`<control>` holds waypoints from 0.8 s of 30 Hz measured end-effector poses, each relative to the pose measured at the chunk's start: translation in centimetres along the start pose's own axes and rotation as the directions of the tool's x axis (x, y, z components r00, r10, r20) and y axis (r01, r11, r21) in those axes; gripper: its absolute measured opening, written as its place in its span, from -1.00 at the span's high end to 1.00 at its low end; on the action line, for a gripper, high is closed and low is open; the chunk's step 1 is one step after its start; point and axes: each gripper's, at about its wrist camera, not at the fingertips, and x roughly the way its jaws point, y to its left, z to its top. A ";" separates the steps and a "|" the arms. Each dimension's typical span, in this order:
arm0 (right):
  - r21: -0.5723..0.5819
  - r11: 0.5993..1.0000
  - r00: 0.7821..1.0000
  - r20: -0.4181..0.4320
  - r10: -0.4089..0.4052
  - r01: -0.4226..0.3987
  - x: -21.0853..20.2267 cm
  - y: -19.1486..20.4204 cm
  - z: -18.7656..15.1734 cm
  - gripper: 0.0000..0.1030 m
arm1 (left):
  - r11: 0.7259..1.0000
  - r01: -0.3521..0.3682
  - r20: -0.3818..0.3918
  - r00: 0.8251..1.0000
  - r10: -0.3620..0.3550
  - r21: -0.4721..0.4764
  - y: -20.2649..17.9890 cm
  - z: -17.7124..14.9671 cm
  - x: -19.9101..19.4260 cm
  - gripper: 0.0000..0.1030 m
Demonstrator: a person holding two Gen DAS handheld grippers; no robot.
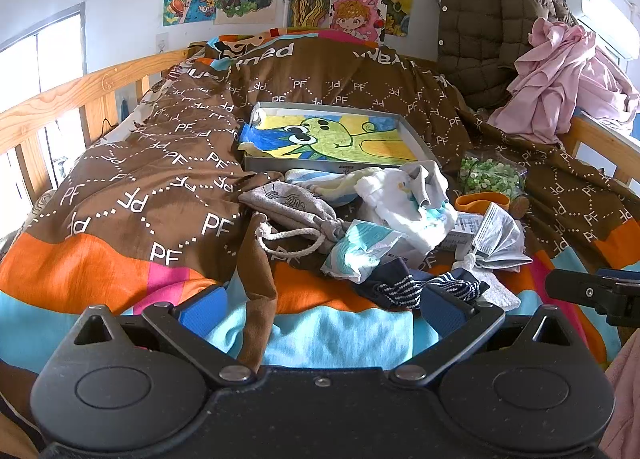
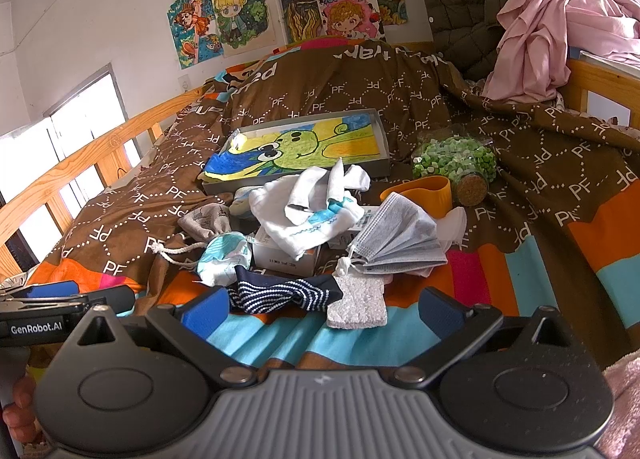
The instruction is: Organize soft objects
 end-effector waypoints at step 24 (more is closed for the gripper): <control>0.165 0.986 0.995 -0.104 0.013 0.004 4.0 -4.7 1.9 -1.00 | 0.959 0.186 -0.034 0.982 -0.183 0.213 -2.6 0.2 2.4 -0.99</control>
